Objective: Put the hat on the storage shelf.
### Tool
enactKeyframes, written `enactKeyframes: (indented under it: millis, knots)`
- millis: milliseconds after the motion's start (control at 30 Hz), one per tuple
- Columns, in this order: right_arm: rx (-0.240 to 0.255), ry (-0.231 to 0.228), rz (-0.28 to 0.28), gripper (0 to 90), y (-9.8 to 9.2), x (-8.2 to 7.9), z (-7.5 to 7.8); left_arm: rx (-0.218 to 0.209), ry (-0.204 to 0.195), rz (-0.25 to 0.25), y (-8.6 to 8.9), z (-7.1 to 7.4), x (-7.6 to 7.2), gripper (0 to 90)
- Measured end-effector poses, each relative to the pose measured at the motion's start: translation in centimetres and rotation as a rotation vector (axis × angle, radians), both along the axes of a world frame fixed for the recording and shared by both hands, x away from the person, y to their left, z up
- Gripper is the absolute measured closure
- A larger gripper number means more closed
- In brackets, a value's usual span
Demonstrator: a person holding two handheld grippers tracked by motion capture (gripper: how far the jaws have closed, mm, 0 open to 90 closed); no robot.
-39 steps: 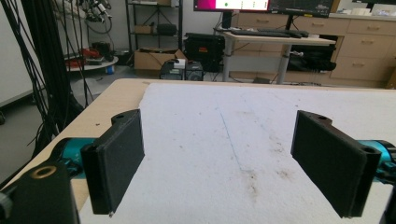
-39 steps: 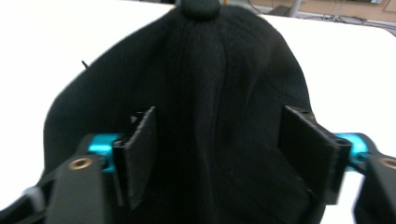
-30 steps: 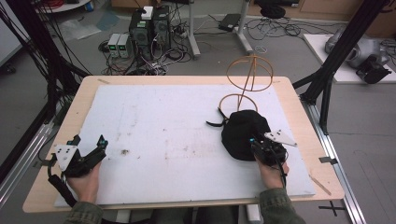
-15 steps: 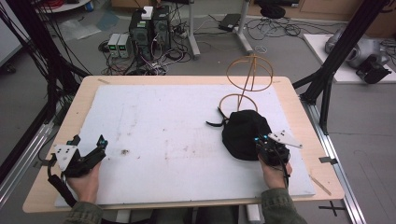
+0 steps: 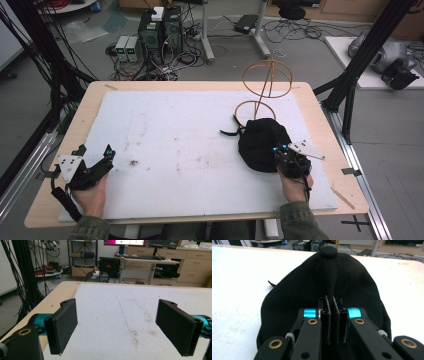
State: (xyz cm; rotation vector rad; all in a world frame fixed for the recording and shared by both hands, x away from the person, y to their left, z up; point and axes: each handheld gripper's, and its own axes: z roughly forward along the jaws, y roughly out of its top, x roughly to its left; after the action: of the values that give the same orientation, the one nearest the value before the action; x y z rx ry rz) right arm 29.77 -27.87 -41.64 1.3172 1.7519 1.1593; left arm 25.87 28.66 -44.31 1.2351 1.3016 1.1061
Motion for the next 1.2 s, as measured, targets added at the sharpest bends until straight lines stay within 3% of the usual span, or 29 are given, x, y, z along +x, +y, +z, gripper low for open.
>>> enactKeyframes:
  millis: [533,767,833,900,967,1200]
  knots:
    - [0.053,-0.082,0.026,87.7,-0.7,-1.3,1.5,-0.007,-0.002,-0.01,0.1,0.0,0.1,19.2]
    - [0.063,-0.114,0.069,87.7,-0.6,-1.8,2.3,-0.008,-0.002,-0.007,0.1,0.0,0.1,19.2]
    - [0.072,-0.152,0.094,87.7,-0.4,-2.3,2.8,-0.009,-0.003,-0.008,0.1,0.0,0.1,19.2]
    - [0.076,-0.161,0.098,87.7,-0.3,-2.4,3.0,-0.01,-0.002,-0.008,0.1,0.0,0.1,19.2]
    - [0.082,-0.208,0.113,87.7,-0.2,-2.9,3.6,-0.009,-0.004,-0.007,0.1,0.0,0.1,19.2]
    - [0.1,-0.267,0.144,87.8,0.0,-3.7,4.6,-0.01,-0.001,-0.01,0.1,0.0,0.1,19.2]
